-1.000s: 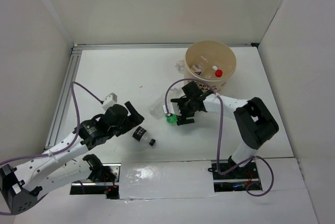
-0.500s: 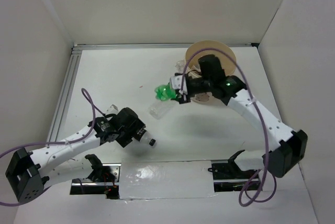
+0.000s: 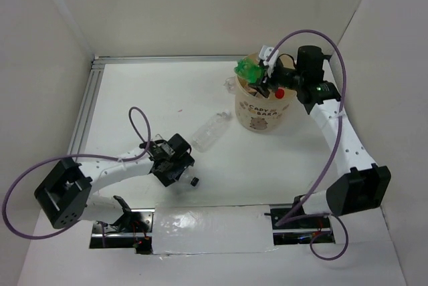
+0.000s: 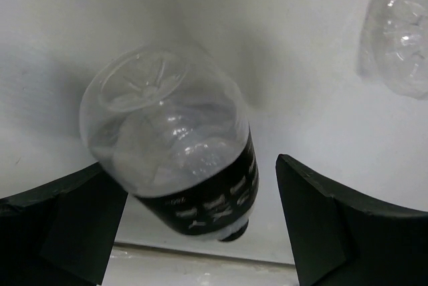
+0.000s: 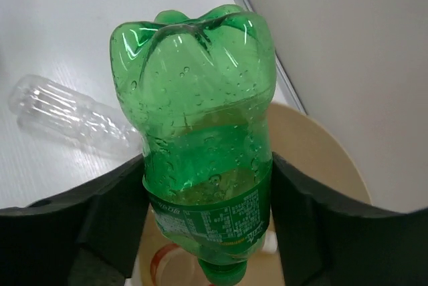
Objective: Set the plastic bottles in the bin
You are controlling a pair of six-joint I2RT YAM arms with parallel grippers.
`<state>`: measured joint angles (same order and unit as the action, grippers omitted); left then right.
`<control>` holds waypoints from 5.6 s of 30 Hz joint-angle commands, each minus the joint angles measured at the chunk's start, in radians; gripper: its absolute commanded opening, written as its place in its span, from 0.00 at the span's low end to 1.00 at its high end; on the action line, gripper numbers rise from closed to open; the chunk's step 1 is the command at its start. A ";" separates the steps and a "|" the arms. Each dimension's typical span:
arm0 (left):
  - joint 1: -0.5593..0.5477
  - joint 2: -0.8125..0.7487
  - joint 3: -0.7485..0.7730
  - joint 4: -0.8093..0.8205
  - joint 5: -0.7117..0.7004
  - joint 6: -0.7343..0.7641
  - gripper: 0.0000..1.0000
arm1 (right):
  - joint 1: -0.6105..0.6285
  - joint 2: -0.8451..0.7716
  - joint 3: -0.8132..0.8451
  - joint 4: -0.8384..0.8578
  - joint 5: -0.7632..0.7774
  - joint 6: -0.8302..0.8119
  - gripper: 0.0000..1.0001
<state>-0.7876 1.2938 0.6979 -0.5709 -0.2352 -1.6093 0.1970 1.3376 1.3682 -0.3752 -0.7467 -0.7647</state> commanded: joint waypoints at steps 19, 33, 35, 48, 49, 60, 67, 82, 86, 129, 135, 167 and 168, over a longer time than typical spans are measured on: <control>-0.240 -0.120 0.326 0.006 -0.265 0.440 0.00 | -0.466 -0.205 -0.135 -0.033 -0.420 0.120 0.60; -0.153 0.474 1.109 0.783 -0.161 1.246 0.01 | -0.521 -0.259 -0.212 -0.442 -0.424 -0.199 0.05; -0.133 0.577 1.286 0.764 -0.170 1.287 0.09 | -0.521 -0.259 -0.222 -0.481 -0.424 -0.214 0.09; -0.016 0.728 1.363 0.765 -0.061 1.309 1.00 | -0.521 -0.278 -0.282 -0.473 -0.393 -0.188 0.90; -0.006 0.708 1.338 0.795 -0.061 1.309 1.00 | -0.521 -0.278 -0.282 -0.473 -0.393 -0.188 0.90; 0.405 0.743 1.064 0.901 0.282 1.091 0.97 | -0.562 -0.207 -0.282 -0.461 -0.364 -0.148 0.91; 0.416 1.053 1.319 0.859 0.430 1.137 0.99 | -0.593 -0.160 -0.222 -0.471 -0.355 -0.099 0.91; 0.396 1.271 1.439 0.876 0.643 1.184 0.99 | -0.646 -0.138 -0.231 -0.525 -0.332 -0.081 0.92; 0.386 1.291 1.450 0.876 0.701 1.196 0.99 | -0.646 -0.138 -0.250 -0.516 -0.332 -0.090 0.92; 0.338 1.044 1.070 0.764 0.429 1.315 0.00 | -0.637 -0.184 -0.307 -0.508 -0.396 -0.088 0.92; 0.389 0.788 0.855 0.827 0.399 1.289 0.00 | -0.637 -0.195 -0.328 -0.508 -0.405 -0.097 0.92; 0.133 0.340 0.822 0.813 0.427 1.289 0.00 | -0.591 -0.305 -0.374 -0.625 -0.345 -0.229 1.00; 0.133 0.357 0.860 0.813 0.427 1.289 0.00 | -0.591 -0.314 -0.374 -0.639 -0.345 -0.243 1.00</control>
<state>-0.6514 1.6203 1.4624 0.1856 0.2073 -0.3202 -0.4046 1.0603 1.0046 -0.9138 -1.1107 -0.9413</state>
